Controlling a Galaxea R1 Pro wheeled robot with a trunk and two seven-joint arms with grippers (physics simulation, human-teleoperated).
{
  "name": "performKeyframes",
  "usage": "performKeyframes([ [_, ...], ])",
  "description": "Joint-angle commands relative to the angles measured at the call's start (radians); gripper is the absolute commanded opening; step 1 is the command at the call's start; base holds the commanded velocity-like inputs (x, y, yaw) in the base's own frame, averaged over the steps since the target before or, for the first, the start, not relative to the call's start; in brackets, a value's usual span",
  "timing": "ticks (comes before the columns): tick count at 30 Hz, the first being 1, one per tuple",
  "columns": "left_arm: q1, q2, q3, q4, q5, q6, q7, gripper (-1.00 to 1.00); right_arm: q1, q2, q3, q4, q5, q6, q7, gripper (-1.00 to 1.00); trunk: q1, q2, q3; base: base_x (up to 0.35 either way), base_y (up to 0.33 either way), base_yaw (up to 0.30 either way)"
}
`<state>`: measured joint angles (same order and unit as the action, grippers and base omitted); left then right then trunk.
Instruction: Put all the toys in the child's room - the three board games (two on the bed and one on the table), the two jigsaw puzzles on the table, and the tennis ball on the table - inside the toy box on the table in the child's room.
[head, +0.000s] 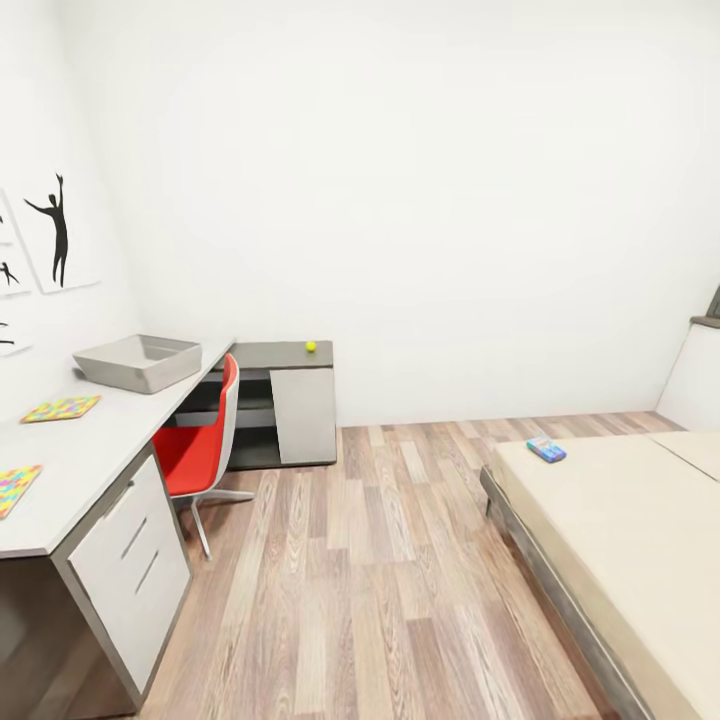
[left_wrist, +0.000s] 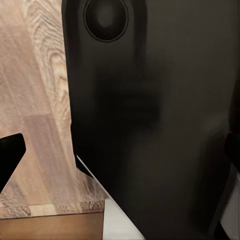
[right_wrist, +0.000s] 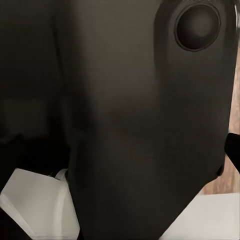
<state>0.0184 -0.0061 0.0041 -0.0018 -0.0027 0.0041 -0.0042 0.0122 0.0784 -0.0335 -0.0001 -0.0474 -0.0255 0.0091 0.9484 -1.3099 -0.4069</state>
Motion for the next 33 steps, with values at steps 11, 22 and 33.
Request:
performKeyframes([
  [11, 0.000, 0.000, 0.000, -0.002, 0.000, -0.001, 0.000, 1.00, 0.000, 0.000, -0.002, 0.000, -0.005, -0.005, 0.002, 1.00, -0.042, 0.077, 0.034, 0.000, 0.000, 0.000],
  [22, 0.000, 0.004, 0.001, -0.010, 0.000, -0.002, 0.000, 1.00, 0.000, -0.004, -0.004, 0.000, -0.007, -0.006, -0.002, 1.00, -0.084, 0.154, 0.069, 0.000, 0.000, 0.000],
  [33, -0.001, 0.020, 0.003, -0.080, 0.000, 0.000, 0.002, 1.00, 0.000, -0.008, -0.005, -0.005, -0.005, -0.011, -0.005, 1.00, -0.127, 0.231, 0.103, 0.000, 0.000, 0.000],
])
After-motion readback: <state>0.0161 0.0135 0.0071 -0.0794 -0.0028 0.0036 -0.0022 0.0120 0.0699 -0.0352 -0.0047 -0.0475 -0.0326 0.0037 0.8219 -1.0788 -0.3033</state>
